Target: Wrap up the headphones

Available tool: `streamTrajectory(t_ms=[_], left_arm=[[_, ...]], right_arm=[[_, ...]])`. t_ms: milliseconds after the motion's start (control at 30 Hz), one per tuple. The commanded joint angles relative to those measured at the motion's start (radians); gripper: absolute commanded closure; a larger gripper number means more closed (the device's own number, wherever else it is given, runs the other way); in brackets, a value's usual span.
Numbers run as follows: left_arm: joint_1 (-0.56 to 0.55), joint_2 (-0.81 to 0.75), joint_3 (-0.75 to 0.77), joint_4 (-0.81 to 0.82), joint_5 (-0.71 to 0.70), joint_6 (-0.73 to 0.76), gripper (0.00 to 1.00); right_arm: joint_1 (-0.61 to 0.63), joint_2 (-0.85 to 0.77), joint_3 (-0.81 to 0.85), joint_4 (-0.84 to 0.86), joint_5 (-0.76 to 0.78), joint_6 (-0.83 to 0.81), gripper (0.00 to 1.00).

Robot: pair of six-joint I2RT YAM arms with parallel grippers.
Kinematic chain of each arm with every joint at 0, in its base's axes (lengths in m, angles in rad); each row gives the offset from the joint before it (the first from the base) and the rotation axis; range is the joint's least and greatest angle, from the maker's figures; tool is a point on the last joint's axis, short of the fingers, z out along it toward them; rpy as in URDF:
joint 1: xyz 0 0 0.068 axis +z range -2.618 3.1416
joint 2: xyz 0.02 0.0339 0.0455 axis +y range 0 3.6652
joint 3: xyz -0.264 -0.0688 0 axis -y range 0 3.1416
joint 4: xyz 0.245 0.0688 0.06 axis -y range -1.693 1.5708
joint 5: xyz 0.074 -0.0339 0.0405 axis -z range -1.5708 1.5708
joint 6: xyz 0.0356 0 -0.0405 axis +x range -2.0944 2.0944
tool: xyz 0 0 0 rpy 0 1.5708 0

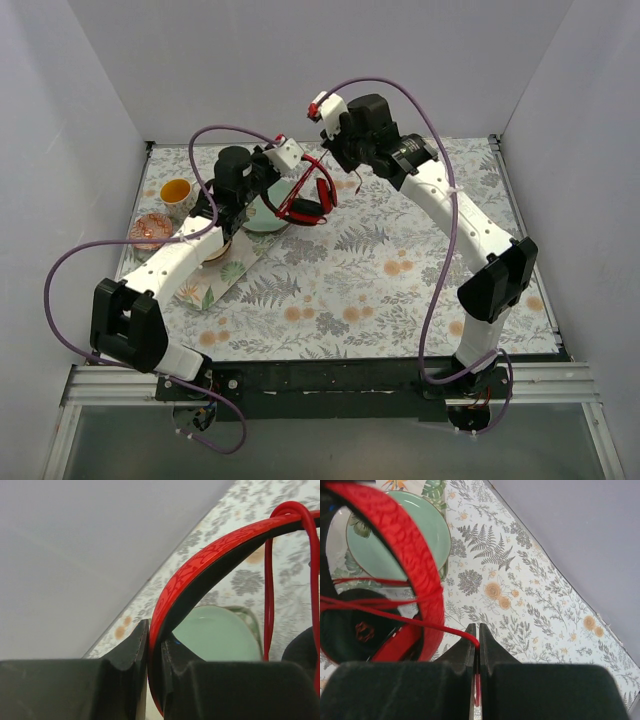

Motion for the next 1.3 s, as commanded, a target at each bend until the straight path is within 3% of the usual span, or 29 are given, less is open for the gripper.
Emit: streamTrajectory(t_ms=[0,167,200,267,333,400,533,700,1000,1167,1200,1267], left_arm=[[-0.024,-0.031,0.059,-0.265,0.094,-0.029,1.0],[-0.028,-0.026,0.179,-0.4,0.198,-0.217,1.0],[-0.022,-0.026,0.2,-0.422,0.218,-0.245,1.0],[-0.009,-0.029,0.262,-0.479,0.305,-0.32,1.0],[0.017,-0.031,0.297,-0.52,0.377,-0.368,1.0],[0.028,-0.026,0.32,-0.54,0.462,-0.441,1.0],[0.028,0.004,0.372,-0.529,0.509,-0.577,1.0],[0.028,0.006,0.423,-0.505,0.496,-0.679,1.0],[0.037,0.027,0.487,-0.488,0.42,-0.748,1.0],[0.052,0.037,0.484,-0.47,0.401,-0.804,1.0],[0.06,0.04,0.484,-0.467,0.405,-0.819,1.0],[0.064,0.043,0.477,-0.463,0.407,-0.827,1.0]], right_arm=[[-0.094,0.0,0.086,0.161,-0.085,-0.029,0.99],[-0.163,-0.006,0.025,0.206,-0.188,0.006,0.99],[-0.183,-0.031,-0.039,0.23,-0.267,0.044,0.99],[-0.25,-0.067,-0.14,0.356,-0.38,0.086,0.99],[-0.292,-0.12,-0.3,0.535,-0.598,0.173,0.99],[-0.309,-0.134,-0.395,0.603,-0.722,0.227,0.99],[-0.305,-0.123,-0.511,0.824,-0.853,0.389,0.92],[-0.283,-0.158,-0.71,1.189,-0.834,0.552,0.77],[-0.268,-0.186,-0.908,1.381,-0.725,0.689,0.71],[-0.246,-0.21,-0.971,1.416,-0.65,0.696,0.75],[-0.246,-0.216,-0.989,1.424,-0.637,0.699,0.85],[-0.243,-0.227,-0.998,1.422,-0.617,0.698,0.92]])
